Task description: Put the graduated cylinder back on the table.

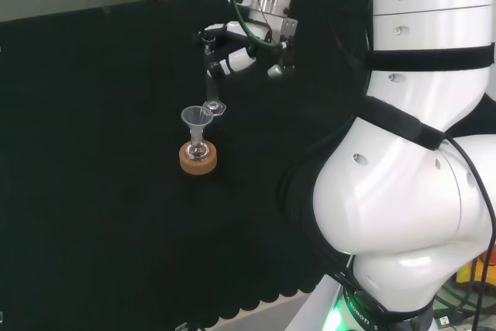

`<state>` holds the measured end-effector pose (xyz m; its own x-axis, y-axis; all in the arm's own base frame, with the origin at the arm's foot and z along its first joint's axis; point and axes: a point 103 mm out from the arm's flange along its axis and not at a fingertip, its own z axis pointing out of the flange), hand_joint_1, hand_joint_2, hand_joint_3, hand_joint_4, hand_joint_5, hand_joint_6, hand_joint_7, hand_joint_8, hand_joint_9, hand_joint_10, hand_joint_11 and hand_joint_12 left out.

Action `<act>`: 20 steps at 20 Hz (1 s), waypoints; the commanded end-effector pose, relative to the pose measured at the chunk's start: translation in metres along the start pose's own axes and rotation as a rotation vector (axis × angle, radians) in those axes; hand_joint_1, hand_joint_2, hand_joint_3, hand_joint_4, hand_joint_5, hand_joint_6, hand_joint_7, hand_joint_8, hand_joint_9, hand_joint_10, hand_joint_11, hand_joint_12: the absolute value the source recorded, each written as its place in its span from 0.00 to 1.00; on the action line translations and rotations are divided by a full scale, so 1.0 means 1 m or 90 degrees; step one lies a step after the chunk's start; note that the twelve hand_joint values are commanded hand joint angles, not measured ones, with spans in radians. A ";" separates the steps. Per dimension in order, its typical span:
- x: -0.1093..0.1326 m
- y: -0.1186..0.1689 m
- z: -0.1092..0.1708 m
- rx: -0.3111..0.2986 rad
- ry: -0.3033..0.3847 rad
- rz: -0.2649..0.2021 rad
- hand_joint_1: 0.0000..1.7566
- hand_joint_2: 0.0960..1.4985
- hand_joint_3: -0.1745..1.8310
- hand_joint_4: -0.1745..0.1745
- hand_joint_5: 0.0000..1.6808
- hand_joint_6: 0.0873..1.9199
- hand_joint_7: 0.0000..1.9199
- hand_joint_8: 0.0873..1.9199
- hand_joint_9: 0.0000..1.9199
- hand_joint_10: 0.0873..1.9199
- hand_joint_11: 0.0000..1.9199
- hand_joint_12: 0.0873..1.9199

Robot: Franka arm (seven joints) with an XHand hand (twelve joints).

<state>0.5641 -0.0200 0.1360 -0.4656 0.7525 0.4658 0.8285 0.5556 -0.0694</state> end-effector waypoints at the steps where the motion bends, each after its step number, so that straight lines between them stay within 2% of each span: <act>1: 0.002 -0.040 -0.038 -0.027 -0.038 0.066 0.39 0.56 0.00 0.34 0.20 0.05 0.04 0.34 0.29 0.00 0.02 0.75; 6: 0.016 -0.084 -0.076 -0.058 -0.078 0.108 0.39 0.56 0.01 0.34 0.20 0.02 0.03 0.34 0.29 0.00 0.01 0.76; 11: 0.043 -0.128 -0.108 -0.085 -0.112 0.143 0.39 0.55 0.01 0.34 0.21 0.01 0.03 0.34 0.29 0.00 0.01 0.76; 18: 0.083 -0.168 -0.131 -0.110 -0.138 0.169 0.38 0.56 0.01 0.34 0.21 0.01 0.03 0.34 0.29 0.00 0.01 0.76; 20: 0.094 -0.179 -0.133 -0.120 -0.126 0.174 0.38 0.56 0.01 0.34 0.21 0.00 0.03 0.34 0.29 0.00 0.01 0.76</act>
<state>0.4840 -0.0883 0.2642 -0.3377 0.8887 0.3100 0.9328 0.3600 -0.0160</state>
